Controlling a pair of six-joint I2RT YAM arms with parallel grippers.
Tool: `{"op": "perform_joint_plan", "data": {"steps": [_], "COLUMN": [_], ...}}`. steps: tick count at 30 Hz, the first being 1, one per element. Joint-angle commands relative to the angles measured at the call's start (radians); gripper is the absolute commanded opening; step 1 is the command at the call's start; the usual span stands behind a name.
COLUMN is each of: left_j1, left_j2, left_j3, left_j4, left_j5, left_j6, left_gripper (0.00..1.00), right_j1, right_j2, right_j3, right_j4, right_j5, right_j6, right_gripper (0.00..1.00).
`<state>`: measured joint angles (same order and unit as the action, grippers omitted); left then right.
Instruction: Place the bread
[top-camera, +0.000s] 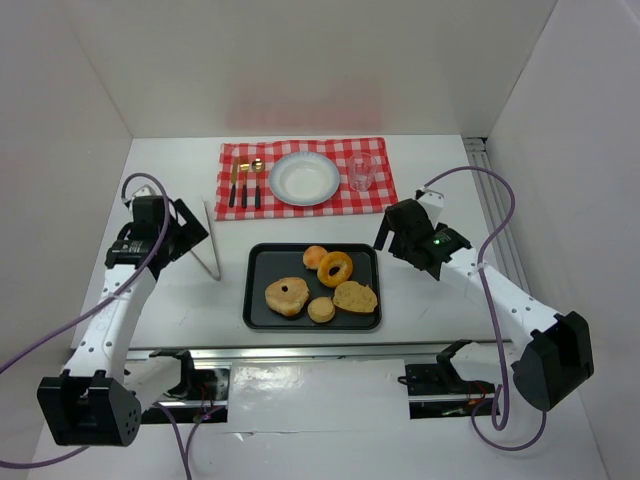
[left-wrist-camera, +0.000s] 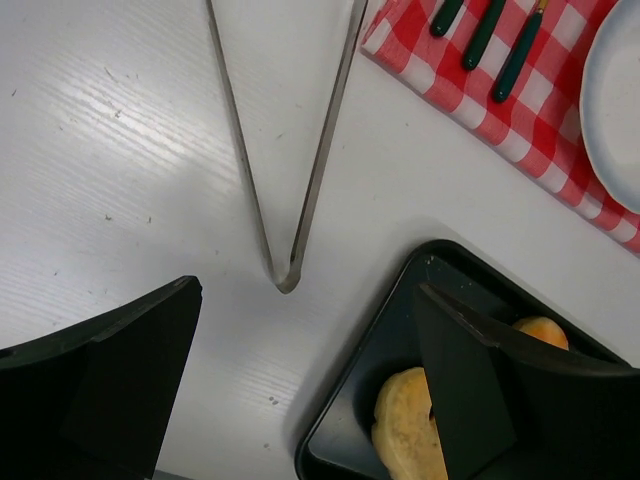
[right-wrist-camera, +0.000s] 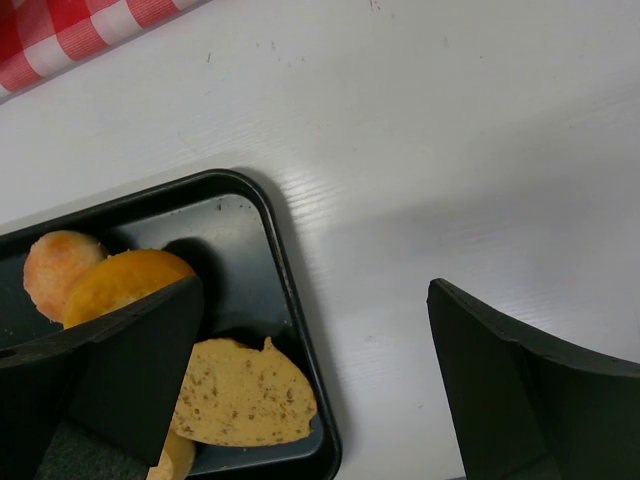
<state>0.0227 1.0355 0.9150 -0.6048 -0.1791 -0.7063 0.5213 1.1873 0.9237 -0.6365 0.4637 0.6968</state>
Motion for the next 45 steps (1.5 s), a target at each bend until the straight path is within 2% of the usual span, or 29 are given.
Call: {"op": "perform_joint_plan", "data": {"steps": [1,4,7,8,9,11,18,23,26,33,45], "left_j1": [0.006,0.006,0.006,-0.003,-0.027,-0.111,-0.153,-0.222,-0.207,-0.152,-0.073], "left_j2": [-0.02,-0.011,0.05,0.072,0.093,0.141,0.303,0.382,0.429,0.552,0.745], "left_j3": [0.001,0.001,0.054,0.068,0.094,0.094,0.084,0.124,0.113,0.14,0.257], "left_j4": [0.057,0.057,0.02,-0.001,-0.053,-0.053,-0.035,-0.087,-0.087,-0.024,-0.016], "left_j5": [0.001,0.0,0.084,0.064,-0.021,-0.075,-0.075,-0.204,-0.214,-0.137,-0.207], "left_j6": [0.034,0.044,0.08,0.047,0.024,-0.005,-0.11,-0.222,-0.257,-0.257,-0.297], "left_gripper": [1.0,1.0,1.0,1.0,1.0,1.0,1.0,1.0,1.0,1.0,1.0], "right_j1": [0.008,0.008,0.008,0.008,0.008,0.008,0.008,0.008,0.008,0.008,0.008], "right_j2": [-0.02,-0.02,-0.02,-0.02,-0.02,-0.02,-0.029,-0.029,-0.029,-0.029,-0.008], "right_j3": [0.012,0.012,0.012,0.012,0.012,0.012,0.003,0.003,0.003,0.012,0.012], "right_j4": [0.014,0.014,0.014,0.014,0.014,0.014,0.034,0.034,0.043,0.053,0.054], "right_j5": [0.018,0.018,0.018,0.018,0.018,0.009,-0.002,-0.002,-0.013,-0.022,-0.031], "right_j6": [-0.002,-0.002,-0.002,-0.002,-0.002,-0.002,-0.002,-0.011,-0.011,-0.02,-0.02], "right_gripper": [1.0,1.0,1.0,1.0,1.0,1.0,1.0,1.0,1.0,1.0,1.0]}}
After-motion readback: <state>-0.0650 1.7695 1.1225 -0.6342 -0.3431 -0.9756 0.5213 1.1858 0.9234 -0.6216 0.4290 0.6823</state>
